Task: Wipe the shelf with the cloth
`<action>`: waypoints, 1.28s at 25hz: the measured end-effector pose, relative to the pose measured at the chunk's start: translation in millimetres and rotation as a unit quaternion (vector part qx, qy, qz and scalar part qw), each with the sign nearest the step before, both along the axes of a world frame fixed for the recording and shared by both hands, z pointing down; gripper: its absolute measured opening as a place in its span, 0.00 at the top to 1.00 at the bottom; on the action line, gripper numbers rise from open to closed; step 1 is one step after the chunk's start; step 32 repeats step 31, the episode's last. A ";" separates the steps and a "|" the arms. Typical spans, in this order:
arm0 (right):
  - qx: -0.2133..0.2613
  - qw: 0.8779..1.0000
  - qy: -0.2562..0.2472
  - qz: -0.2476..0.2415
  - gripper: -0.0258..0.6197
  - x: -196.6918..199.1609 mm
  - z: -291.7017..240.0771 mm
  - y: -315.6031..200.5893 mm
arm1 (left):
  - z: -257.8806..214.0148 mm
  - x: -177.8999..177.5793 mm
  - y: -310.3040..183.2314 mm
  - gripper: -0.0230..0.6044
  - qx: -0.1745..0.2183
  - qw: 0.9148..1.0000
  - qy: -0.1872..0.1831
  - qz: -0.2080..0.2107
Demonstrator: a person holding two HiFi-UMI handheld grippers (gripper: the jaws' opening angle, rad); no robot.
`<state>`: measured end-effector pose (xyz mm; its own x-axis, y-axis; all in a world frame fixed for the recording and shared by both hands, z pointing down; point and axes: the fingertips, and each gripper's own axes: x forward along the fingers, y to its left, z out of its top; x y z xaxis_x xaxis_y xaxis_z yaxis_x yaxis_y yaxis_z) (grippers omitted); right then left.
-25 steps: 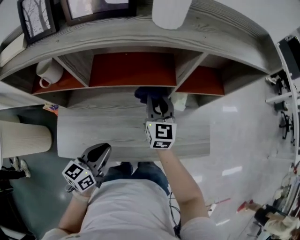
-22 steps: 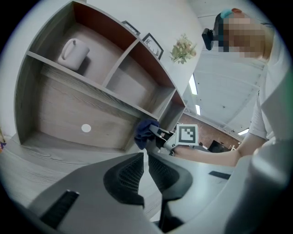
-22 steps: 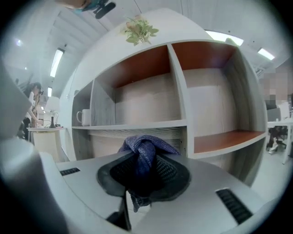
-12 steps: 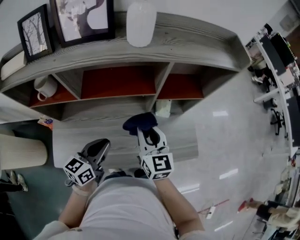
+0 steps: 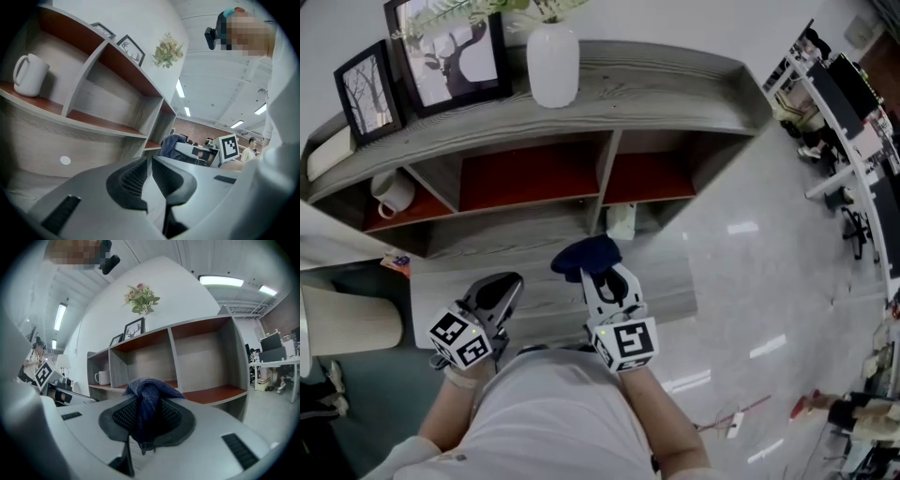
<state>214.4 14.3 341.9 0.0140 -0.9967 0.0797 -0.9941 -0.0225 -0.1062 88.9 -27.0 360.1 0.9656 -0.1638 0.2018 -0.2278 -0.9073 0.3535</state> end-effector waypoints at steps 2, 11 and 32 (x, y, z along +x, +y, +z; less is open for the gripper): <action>-0.004 1.000 0.001 0.006 0.83 3.3 0.3 3.5 | -3.8 2.7 0.7 0.90 0.006 1.000 0.002 0.005; -0.028 0.999 0.004 0.024 0.83 8.7 12.8 8.5 | -4.9 7.3 3.0 0.90 0.019 1.000 -0.004 0.015; -0.038 0.999 -0.002 0.006 0.83 -2.7 19.2 -3.6 | -5.5 -8.8 -9.1 0.89 0.020 1.000 -0.008 -0.004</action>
